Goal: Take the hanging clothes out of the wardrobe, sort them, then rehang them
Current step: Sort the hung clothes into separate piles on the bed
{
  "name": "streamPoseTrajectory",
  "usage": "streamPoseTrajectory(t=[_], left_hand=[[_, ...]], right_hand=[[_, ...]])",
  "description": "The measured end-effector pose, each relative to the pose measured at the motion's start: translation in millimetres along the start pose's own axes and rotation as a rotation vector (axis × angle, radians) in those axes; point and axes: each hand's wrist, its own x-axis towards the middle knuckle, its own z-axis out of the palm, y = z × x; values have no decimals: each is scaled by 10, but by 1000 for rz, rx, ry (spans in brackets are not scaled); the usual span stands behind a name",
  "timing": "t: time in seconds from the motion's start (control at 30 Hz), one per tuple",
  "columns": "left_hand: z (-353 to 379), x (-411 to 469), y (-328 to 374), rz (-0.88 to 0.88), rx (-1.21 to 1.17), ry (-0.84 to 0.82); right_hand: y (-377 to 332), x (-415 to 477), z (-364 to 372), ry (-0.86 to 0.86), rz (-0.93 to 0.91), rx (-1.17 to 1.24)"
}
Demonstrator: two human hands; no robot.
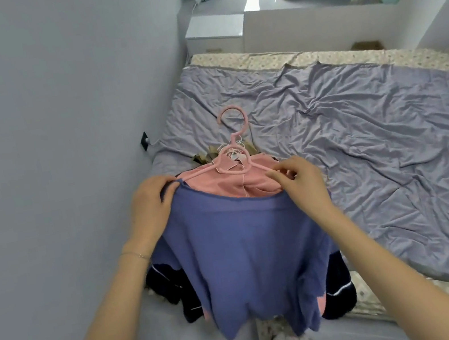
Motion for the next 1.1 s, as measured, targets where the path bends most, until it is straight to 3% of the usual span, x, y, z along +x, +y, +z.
streamPoseTrajectory(t=[0.33, 0.57, 0.7, 0.9, 1.1], left_hand=[[1414, 1232, -892, -204, -95, -157], [2200, 1753, -1542, -283, -52, -252], [2586, 1730, -1877, -326, -65, -283], [2750, 1495, -2084, -188, 4, -334], [2405, 1292, -1837, -144, -132, -332]], right_hand=[[1155, 1527, 917, -85, 157, -30], [1958, 2042, 1610, -151, 322, -149], [2314, 2154, 1975, -171, 323, -214], [2571, 1946, 2219, -268, 361, -483], [2125, 1591, 2042, -163, 423, -405]])
